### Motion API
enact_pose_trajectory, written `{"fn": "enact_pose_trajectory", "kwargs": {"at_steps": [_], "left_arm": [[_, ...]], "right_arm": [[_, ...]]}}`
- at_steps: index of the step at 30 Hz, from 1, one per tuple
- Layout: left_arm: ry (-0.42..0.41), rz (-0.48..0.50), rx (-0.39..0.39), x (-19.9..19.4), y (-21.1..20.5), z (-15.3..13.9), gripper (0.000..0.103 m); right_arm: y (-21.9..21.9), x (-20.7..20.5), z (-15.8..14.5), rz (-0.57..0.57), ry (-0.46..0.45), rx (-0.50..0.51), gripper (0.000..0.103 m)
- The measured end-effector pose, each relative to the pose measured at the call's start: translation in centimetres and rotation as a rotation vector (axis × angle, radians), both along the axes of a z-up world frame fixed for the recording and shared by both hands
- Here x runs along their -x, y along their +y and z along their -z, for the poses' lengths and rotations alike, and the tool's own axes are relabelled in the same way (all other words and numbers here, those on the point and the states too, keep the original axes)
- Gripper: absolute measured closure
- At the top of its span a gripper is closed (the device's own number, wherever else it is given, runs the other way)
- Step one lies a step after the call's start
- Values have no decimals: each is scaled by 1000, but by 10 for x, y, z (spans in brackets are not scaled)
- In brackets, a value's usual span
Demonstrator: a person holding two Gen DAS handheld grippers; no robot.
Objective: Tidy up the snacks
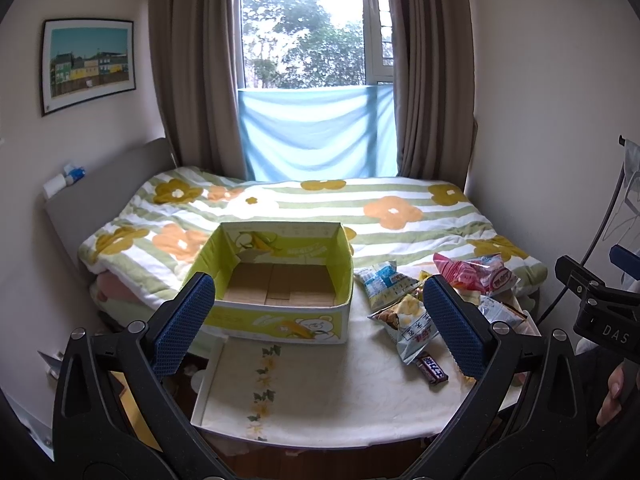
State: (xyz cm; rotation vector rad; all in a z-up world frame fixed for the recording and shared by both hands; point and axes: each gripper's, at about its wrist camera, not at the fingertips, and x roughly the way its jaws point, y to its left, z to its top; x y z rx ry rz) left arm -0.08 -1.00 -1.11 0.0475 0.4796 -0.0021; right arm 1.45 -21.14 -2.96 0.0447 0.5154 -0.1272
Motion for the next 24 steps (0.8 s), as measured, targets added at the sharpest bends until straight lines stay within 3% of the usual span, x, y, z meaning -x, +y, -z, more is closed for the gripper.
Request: {"fn": "enact_pose_trajectory", "kwargs": {"at_steps": [15,24], "left_arm": [[5,16,-3,-4,6,1,0],[90,102,6,-27,8,21,0]], "right_arm": [[1,1,1,3,1,-6,0],[5,2,19,70,58,-17,0]]}}
